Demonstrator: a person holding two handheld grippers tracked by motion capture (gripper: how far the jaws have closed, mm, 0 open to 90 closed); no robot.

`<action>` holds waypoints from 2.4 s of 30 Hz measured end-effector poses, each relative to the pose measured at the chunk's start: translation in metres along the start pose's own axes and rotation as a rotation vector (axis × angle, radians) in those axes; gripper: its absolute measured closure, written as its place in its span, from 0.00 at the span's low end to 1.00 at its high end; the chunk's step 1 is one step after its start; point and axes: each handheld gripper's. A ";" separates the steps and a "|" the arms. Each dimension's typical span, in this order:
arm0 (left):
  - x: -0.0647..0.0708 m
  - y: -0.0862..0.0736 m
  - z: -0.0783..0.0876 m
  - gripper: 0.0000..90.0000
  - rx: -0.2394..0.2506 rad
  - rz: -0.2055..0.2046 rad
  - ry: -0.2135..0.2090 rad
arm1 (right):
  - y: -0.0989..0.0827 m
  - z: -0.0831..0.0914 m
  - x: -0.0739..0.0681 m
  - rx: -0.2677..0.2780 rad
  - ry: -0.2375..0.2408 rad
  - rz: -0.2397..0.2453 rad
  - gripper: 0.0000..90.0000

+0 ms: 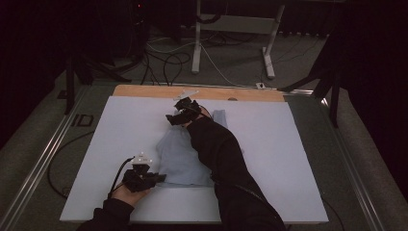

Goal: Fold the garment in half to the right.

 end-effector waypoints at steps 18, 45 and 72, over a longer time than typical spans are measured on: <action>-0.001 0.000 0.000 0.95 0.007 0.021 -0.017 | 0.011 -0.042 0.007 -0.142 -0.097 -0.088 0.45; 0.000 0.000 -0.001 0.96 -0.002 0.022 -0.028 | -0.003 -0.069 0.002 -0.309 -0.149 -0.056 0.78; 0.009 0.009 0.005 0.96 0.040 0.019 -0.021 | 0.021 -0.022 0.014 -0.202 -0.169 0.003 0.97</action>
Point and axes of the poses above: each handheld gripper's, and its own axes: z roughly backward along the jaws, y roughly out of its top, x roughly to its right, and after that the axes turned 2 degrees about x, right-handed
